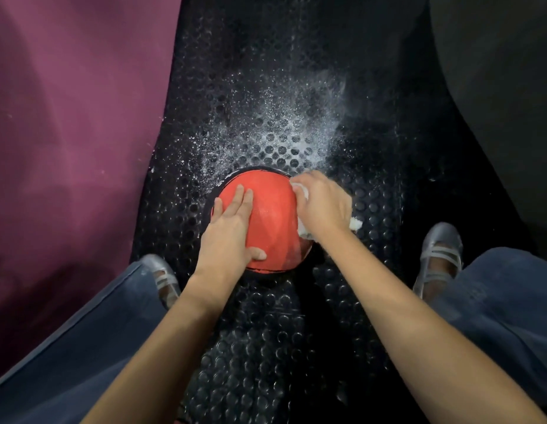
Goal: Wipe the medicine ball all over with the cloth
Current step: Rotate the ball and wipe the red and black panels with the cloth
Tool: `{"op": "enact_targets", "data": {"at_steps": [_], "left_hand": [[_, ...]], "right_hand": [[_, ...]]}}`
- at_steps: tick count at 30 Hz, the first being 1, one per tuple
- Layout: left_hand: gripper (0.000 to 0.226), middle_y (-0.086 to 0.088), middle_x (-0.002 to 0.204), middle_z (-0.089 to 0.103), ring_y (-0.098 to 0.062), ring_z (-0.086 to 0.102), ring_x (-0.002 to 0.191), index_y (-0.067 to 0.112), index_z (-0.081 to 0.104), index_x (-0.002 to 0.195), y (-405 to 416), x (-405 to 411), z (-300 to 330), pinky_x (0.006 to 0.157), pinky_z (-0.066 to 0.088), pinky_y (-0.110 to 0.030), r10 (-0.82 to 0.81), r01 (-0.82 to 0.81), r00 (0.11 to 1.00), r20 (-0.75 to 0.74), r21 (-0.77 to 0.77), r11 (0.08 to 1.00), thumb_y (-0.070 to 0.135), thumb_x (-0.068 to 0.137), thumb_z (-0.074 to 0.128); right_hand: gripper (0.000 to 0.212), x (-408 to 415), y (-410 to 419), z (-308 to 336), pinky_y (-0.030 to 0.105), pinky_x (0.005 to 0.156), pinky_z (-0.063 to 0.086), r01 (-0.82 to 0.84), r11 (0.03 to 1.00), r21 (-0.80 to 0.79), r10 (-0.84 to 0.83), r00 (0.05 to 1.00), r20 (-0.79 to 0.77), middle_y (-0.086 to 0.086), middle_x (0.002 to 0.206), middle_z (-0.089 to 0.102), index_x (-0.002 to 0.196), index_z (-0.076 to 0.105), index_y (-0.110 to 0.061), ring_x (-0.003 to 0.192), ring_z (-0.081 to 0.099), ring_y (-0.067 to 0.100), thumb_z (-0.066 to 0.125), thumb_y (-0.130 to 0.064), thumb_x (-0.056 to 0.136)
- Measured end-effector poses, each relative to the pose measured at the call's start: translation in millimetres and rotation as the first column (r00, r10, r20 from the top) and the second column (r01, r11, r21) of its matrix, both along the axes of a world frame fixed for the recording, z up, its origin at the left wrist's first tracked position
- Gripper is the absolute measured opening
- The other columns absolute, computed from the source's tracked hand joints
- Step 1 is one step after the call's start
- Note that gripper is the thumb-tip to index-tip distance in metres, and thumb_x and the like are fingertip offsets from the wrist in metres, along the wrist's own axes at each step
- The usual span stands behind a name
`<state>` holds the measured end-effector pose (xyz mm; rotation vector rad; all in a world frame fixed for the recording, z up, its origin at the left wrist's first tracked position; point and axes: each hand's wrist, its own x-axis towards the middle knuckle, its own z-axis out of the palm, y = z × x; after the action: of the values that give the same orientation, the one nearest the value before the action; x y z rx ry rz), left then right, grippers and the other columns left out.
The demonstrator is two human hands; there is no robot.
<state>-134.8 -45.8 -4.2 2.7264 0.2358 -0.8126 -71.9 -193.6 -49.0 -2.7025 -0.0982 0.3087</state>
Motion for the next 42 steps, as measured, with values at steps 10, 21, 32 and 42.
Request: {"op": "enact_targets", "data": {"at_steps": [10,21,32,42], "left_hand": [[0.113,0.011,0.162,-0.004,-0.029,-0.001,0.150,0.024,0.000,0.156,-11,3,-2,0.111,0.032,-0.040,-0.030,0.030,0.999,0.018,0.016,0.999,0.035,0.075,0.079],[0.117,0.007,0.159,-0.015,-0.037,-0.016,0.146,0.025,-0.001,0.155,11,11,-11,0.121,0.002,-0.043,-0.299,0.305,0.950,0.088,-0.072,0.950,0.045,0.072,0.079],[0.135,0.008,0.163,-0.001,-0.036,0.000,0.149,0.029,0.002,0.155,20,63,-14,0.118,0.016,-0.043,-0.273,0.276,0.957,0.095,-0.019,0.961,0.037,0.054,0.092],[0.132,0.008,0.163,-0.002,-0.035,-0.001,0.149,0.029,0.001,0.155,17,54,-18,0.117,0.019,-0.043,-0.115,0.124,0.984,0.138,-0.059,0.990,0.041,0.058,0.090]], "right_hand": [[0.025,-6,5,3,0.031,0.067,0.045,-0.088,0.996,0.000,0.088,0.992,0.090,-0.003,0.110,0.062,0.112,0.066,-0.027,0.096,0.059,0.020,0.045,-0.028,0.099],[0.027,26,-3,-2,0.030,0.075,0.041,0.014,0.999,0.036,-0.016,0.998,0.060,-0.005,0.118,0.061,0.115,0.064,-0.030,0.102,0.059,0.020,0.043,-0.033,0.100],[0.021,13,12,4,0.036,0.063,0.047,-0.108,0.993,-0.045,0.116,0.960,0.255,0.006,0.108,0.058,0.109,0.064,-0.020,0.093,0.057,0.027,0.047,-0.024,0.097],[0.015,-23,23,-8,0.029,0.045,0.041,-0.132,0.990,-0.051,0.140,0.885,0.444,0.001,0.088,0.061,0.100,0.068,-0.021,0.071,0.055,0.023,0.063,-0.020,0.086]]}}
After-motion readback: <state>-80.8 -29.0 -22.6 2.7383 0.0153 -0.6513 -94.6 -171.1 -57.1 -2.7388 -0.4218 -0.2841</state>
